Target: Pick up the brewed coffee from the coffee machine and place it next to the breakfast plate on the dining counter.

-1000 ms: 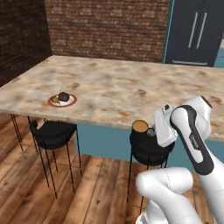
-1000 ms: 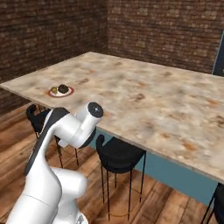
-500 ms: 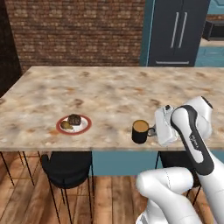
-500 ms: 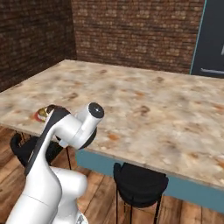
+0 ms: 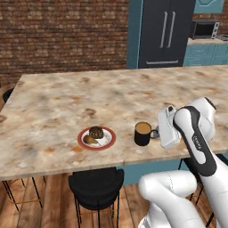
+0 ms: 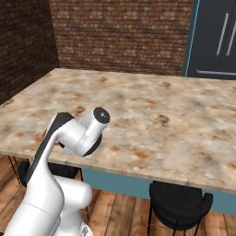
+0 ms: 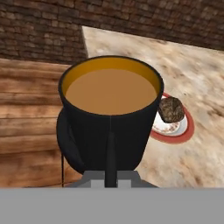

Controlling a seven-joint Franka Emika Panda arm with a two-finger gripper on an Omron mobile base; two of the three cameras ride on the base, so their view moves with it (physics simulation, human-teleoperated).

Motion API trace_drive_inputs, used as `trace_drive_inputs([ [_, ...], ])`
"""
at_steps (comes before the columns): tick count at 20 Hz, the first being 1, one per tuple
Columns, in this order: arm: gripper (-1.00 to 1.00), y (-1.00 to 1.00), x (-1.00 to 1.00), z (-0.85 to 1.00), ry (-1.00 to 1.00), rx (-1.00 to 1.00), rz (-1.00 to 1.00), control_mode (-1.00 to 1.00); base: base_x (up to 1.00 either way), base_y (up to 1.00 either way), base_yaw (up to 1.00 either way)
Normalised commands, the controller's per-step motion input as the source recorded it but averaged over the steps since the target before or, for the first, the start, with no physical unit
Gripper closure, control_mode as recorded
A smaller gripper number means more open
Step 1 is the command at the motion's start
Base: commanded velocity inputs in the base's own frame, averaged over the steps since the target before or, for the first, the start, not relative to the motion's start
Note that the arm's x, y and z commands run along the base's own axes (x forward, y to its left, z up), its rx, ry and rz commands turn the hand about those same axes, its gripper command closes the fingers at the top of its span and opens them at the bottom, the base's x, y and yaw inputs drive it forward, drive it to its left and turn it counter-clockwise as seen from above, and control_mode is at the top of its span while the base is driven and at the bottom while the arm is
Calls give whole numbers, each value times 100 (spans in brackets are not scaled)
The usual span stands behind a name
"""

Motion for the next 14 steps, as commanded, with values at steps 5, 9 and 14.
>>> trace_drive_inputs([
  [5, 100, 12, 20, 0, -1, -2, -5, -100, 7, 53, -11],
  [9, 100, 0, 65, -21, -3, 0, -3, -100, 0, 0, 0],
  [14, 100, 0, 74, -31, -1, 0, 0, -100, 0, 0, 0],
])
